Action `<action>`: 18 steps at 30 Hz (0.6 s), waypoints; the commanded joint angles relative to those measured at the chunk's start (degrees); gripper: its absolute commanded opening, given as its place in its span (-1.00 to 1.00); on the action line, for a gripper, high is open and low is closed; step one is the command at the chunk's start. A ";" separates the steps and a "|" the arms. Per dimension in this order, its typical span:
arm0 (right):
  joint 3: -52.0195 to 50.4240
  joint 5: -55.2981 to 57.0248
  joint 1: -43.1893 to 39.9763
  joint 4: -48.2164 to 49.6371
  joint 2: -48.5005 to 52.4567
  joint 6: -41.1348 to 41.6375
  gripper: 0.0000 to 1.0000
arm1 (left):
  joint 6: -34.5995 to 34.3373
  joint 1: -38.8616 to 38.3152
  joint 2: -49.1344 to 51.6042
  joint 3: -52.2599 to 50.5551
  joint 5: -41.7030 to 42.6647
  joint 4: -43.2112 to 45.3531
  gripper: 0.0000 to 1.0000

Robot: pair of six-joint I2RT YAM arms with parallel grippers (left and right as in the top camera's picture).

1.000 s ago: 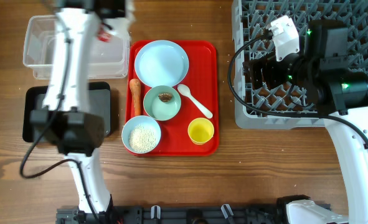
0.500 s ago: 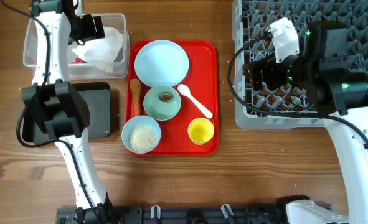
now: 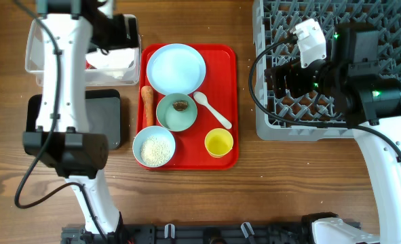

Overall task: Sort waste into correct bins and load items into the dishwasher rack
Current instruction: 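Carry the tissue with the left gripper into the clear plastic bin, then grasp the light-blue plate rim with the right gripper and lift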

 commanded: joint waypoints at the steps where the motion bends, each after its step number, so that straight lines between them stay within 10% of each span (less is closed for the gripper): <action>1: 1.01 -1.11 -0.04 0.79 0.15 0.87 0.99 | -6.62 -5.14 0.35 0.04 1.01 -2.12 1.00; 10: 0.37 -1.55 -0.02 8.22 1.22 11.50 0.99 | -10.14 -14.45 1.49 -0.07 -1.75 1.99 0.99; 18: 0.37 2.62 10.56 29.73 21.22 39.69 0.77 | -19.06 2.36 -0.13 -0.04 0.00 1.40 1.00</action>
